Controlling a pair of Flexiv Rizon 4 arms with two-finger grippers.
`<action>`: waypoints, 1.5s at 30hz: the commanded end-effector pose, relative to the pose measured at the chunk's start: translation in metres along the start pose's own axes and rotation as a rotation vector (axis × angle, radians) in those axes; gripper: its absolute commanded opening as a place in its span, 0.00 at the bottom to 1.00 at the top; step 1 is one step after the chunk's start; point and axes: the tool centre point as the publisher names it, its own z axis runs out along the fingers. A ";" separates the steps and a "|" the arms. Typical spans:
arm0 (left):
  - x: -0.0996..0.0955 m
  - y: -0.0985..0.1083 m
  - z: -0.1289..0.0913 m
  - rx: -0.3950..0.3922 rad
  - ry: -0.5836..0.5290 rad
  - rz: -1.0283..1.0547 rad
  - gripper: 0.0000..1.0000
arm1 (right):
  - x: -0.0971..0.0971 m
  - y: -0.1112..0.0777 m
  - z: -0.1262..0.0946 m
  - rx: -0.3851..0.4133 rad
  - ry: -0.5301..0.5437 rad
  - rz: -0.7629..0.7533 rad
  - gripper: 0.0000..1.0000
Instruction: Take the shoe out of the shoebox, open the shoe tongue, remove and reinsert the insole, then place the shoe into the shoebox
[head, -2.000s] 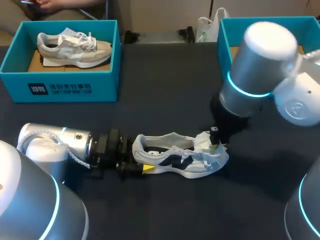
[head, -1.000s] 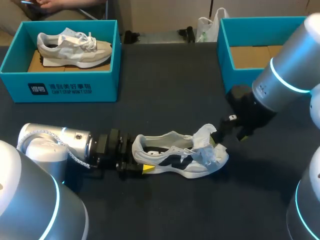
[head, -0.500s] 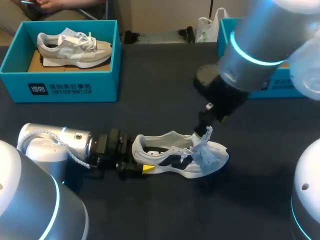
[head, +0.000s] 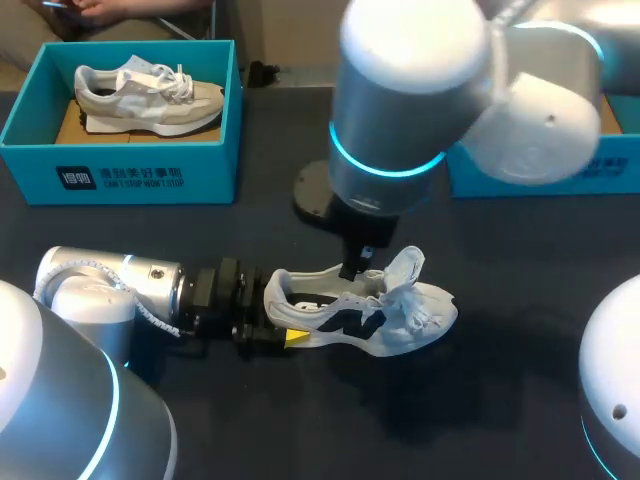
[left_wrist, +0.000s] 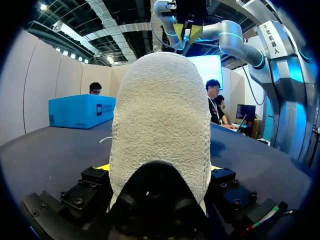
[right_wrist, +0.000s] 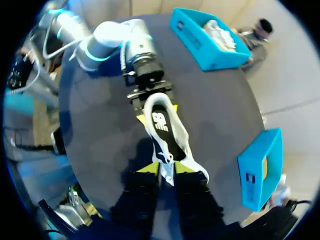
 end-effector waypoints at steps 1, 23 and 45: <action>0.001 0.000 0.000 0.001 -0.003 0.000 0.00 | -0.007 0.019 0.007 0.136 0.063 -0.039 0.00; 0.001 0.000 0.000 0.001 -0.003 0.000 0.00 | 0.010 0.050 0.057 0.087 0.084 -0.174 0.00; 0.001 0.000 0.000 0.001 -0.003 0.000 0.00 | 0.008 0.051 0.101 0.054 0.145 -0.267 0.00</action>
